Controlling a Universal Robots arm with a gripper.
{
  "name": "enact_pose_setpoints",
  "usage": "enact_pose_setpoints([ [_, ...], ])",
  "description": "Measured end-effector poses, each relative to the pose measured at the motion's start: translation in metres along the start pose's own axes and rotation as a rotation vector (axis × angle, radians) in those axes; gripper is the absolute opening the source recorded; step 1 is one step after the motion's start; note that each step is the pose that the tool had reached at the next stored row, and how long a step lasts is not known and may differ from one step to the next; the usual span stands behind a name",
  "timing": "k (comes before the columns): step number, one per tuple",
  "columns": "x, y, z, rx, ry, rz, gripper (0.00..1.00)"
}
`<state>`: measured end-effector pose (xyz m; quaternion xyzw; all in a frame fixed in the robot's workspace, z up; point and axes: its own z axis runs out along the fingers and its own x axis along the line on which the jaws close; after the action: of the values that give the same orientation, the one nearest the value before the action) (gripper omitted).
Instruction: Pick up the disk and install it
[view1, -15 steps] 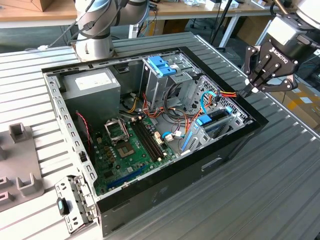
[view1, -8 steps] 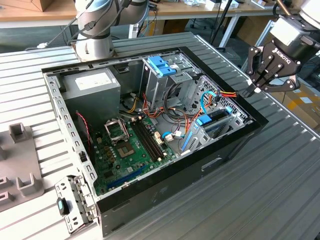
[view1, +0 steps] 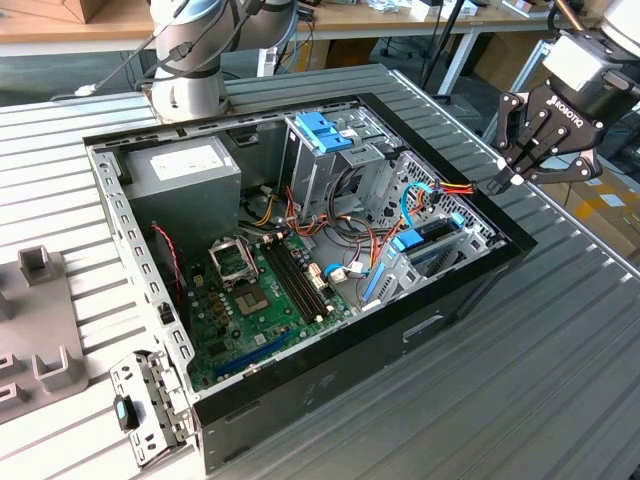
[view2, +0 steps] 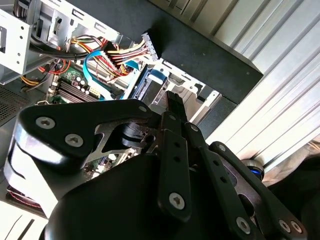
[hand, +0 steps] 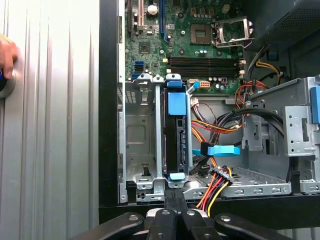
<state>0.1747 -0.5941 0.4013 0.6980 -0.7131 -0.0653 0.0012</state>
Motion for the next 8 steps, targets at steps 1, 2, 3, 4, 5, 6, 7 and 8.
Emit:
enact_pose_setpoints([
  [1,0.0,0.0,0.0,0.0,0.0,0.0,0.11],
  [2,0.0,0.0,0.0,0.0,0.0,0.0,0.11],
  [3,0.0,0.0,0.0,0.0,0.0,0.0,0.11],
  [4,0.0,-0.0001,0.0,0.0,0.0,0.0,0.11],
  [5,0.0,0.0,0.0,0.0,0.0,0.0,0.11],
  [6,-0.0003,-0.0001,0.0001,0.0,-0.0002,0.0,0.11],
  [7,-0.0006,-0.0001,0.0001,0.0,0.0,0.0,0.11],
  [8,-0.0011,-0.0001,0.0001,0.0,0.0,0.0,0.11],
])
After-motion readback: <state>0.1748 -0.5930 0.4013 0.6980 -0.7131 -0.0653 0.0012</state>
